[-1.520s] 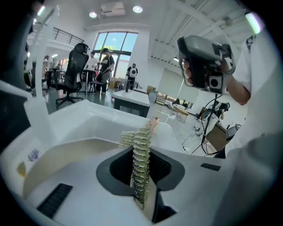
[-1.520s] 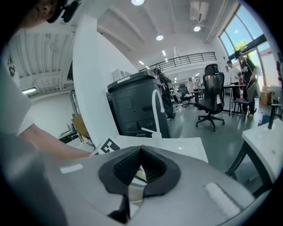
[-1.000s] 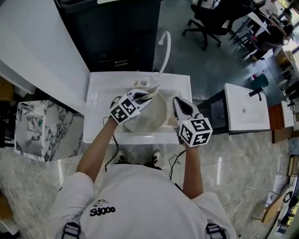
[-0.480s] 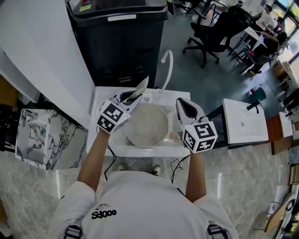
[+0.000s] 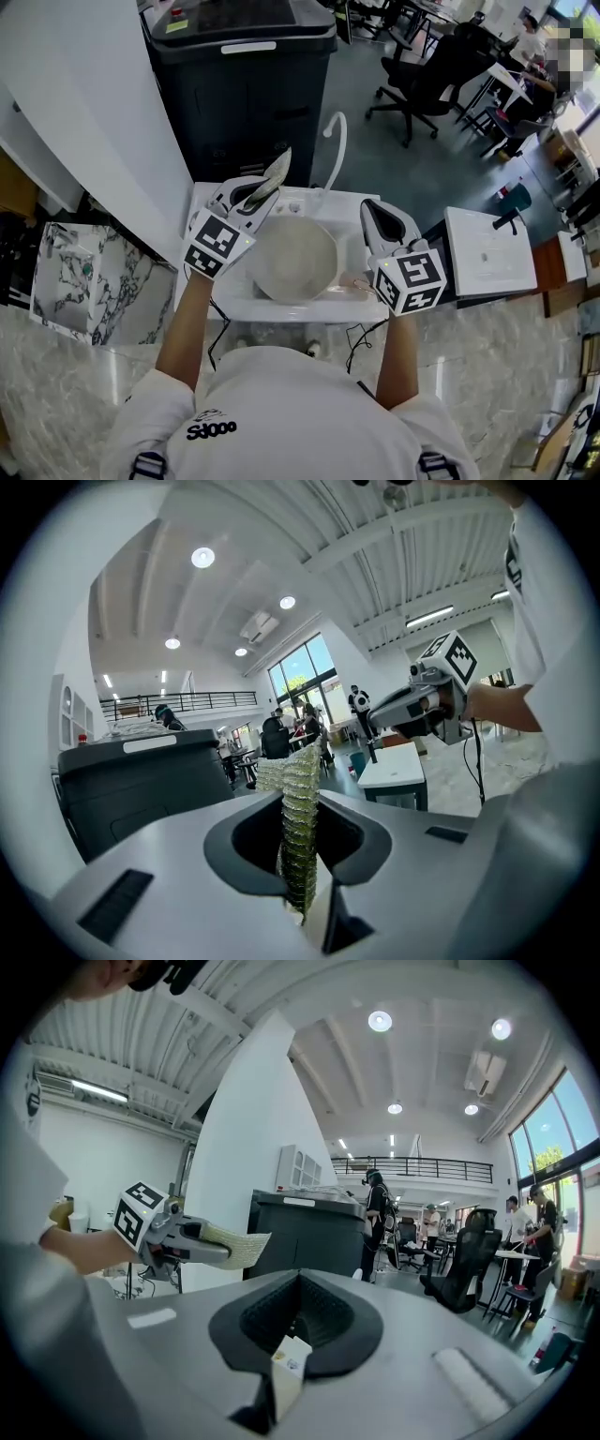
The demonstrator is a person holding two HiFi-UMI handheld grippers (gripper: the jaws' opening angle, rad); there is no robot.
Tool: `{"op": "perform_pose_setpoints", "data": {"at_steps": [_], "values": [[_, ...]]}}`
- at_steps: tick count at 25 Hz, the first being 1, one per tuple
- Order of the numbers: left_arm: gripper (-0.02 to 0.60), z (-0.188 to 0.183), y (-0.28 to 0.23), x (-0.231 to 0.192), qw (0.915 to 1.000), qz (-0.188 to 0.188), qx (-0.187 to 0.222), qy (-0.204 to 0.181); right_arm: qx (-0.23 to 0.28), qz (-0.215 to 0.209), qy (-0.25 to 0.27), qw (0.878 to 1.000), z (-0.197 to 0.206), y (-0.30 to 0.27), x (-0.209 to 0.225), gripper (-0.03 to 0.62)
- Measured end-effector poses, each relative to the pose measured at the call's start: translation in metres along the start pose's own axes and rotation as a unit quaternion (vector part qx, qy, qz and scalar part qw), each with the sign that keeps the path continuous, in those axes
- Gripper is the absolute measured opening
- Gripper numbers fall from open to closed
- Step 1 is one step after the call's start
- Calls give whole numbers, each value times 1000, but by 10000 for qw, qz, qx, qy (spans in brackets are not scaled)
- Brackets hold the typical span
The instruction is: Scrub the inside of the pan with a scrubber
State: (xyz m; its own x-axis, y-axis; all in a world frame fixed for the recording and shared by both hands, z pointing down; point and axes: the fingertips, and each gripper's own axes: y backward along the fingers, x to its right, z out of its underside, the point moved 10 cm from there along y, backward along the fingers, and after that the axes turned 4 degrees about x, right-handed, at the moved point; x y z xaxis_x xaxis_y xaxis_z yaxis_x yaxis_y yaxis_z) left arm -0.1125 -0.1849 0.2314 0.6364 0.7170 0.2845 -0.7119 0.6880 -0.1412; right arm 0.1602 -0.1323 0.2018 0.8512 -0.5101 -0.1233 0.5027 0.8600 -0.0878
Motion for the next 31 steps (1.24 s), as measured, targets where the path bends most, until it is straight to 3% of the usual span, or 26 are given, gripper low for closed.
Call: {"op": "perform_pose_setpoints", "data": {"at_steps": [10,31], "values": [[64,-3,-2,9,10000,11,33,-4,-155,3,227,9996,2,6,-3,8],[64,3,4,21,9996,250,10,100,-172,-14,7,9999,12,10,-9,8]]}}
